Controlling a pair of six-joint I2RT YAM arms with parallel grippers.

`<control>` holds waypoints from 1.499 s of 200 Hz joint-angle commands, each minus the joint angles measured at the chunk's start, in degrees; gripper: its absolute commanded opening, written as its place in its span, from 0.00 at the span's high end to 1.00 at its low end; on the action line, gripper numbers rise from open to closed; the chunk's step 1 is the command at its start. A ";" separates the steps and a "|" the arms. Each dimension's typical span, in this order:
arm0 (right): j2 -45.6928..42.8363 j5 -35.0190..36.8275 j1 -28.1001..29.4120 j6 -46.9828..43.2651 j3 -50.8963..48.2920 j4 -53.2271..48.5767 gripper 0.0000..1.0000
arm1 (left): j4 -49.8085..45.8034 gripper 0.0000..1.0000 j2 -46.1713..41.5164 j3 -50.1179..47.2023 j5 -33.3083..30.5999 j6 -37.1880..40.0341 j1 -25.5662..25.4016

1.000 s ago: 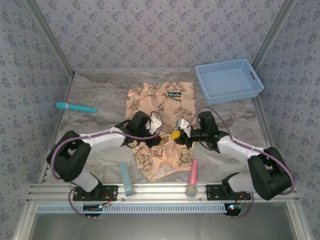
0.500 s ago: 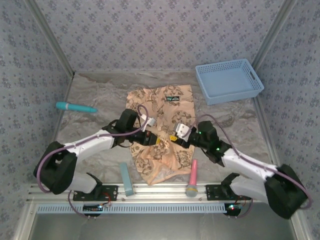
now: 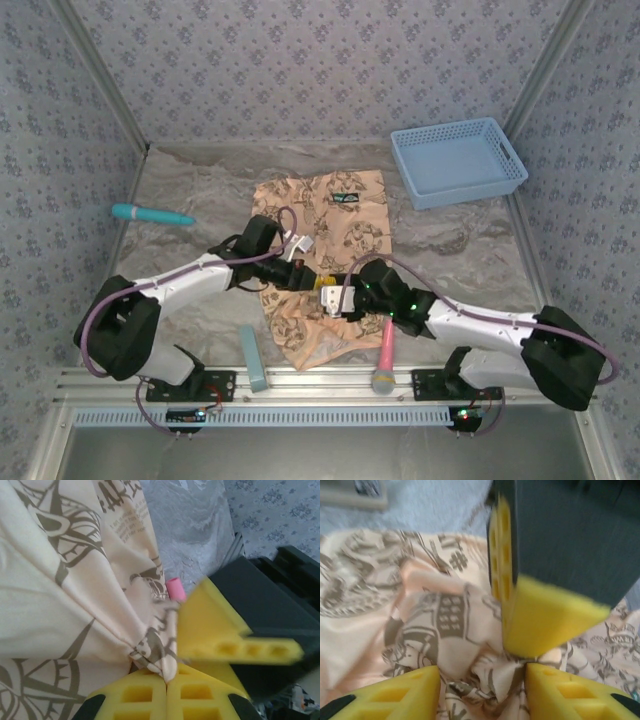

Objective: Fold the inside-out t-shirt

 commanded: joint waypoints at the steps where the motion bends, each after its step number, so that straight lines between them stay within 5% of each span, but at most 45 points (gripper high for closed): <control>1: 1.05 7.41 -1.04 -2.67 0.55 1.21 0.66 | -1.78 1.00 -1.17 1.90 4.88 1.36 -0.04; 30: -1.54 3.15 -3.65 -2.34 -0.98 1.85 0.98 | -2.14 1.00 -1.60 1.52 7.54 3.00 0.14; 57: -7.90 -18.35 -10.82 0.83 -1.84 0.17 1.00 | -0.51 0.97 -1.47 0.37 6.19 4.27 1.27; 72: -10.69 -23.94 -12.60 0.79 -2.52 0.18 1.00 | 0.44 0.91 -0.59 -0.45 3.07 3.05 3.57; 91: -13.44 -21.72 -9.97 -2.01 -3.53 -0.01 1.00 | 1.80 0.84 1.07 -1.29 -2.00 -0.66 7.17; 138: -8.93 -12.69 3.43 -11.22 -3.57 -1.95 1.00 | 5.49 0.73 9.47 1.12 -0.75 -3.64 7.64; 173: -0.49 -0.68 10.81 -17.52 -2.73 -3.06 0.70 | 3.86 0.72 10.05 1.22 -2.60 -2.77 7.51; 199: 0.09 -7.51 8.75 -14.00 3.23 -14.99 0.58 | -4.18 0.67 5.83 1.18 -9.15 0.37 7.89; 230: -5.43 -24.82 -2.91 -4.43 4.94 -19.10 0.51 | -13.93 0.61 1.83 1.31 -11.92 1.19 6.86; 252: -5.04 -20.40 -4.31 -3.79 4.75 -18.73 0.51 | -14.95 0.59 -0.36 -0.62 -9.72 -0.19 2.47; 300: -0.86 -22.26 -1.86 -6.28 5.50 -19.84 0.56 | -14.61 0.58 0.12 -1.58 -8.25 -1.21 -7.69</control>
